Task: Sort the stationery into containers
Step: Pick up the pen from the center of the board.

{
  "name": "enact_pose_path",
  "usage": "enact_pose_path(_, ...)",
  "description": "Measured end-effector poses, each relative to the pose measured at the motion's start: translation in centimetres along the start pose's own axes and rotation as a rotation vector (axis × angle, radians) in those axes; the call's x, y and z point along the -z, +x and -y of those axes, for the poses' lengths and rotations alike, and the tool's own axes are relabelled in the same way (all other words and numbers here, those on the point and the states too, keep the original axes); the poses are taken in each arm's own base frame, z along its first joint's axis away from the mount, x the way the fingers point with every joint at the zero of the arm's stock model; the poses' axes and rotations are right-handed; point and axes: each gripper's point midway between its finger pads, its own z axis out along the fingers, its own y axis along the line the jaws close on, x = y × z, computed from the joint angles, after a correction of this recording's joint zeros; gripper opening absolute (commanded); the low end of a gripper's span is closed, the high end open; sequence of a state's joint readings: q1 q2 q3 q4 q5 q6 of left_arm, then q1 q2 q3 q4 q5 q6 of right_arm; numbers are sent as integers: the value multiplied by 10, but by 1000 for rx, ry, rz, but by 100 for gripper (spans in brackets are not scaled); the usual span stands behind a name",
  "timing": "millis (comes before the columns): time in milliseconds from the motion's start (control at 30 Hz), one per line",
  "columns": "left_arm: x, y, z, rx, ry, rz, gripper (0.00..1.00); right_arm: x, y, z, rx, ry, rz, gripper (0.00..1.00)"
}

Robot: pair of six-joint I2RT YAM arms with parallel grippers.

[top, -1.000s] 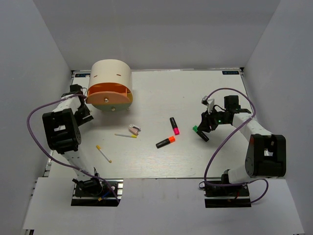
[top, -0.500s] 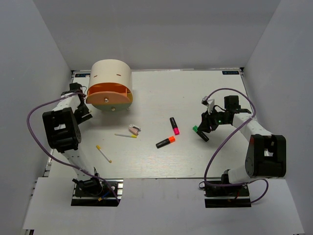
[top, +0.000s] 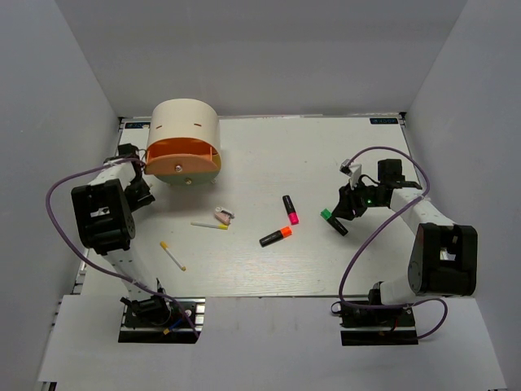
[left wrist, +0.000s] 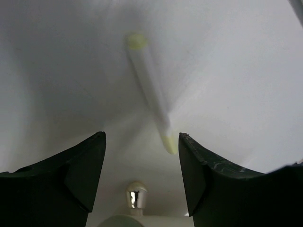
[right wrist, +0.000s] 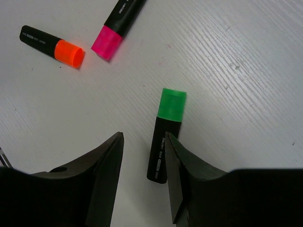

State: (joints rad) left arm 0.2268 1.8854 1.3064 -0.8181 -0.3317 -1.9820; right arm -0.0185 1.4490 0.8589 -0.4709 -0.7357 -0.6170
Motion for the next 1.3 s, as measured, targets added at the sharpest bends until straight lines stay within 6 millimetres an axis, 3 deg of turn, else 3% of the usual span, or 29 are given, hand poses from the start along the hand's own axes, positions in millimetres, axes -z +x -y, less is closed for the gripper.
enact_pose_path(167, -5, -9, -25, -8, -26, 12, 72, 0, 0, 0, -1, 0, -1, 46)
enact_pose_path(1300, -7, 2, -8, 29, 57, -41, 75, 0, 10, 2, -16, 0, -33, 46)
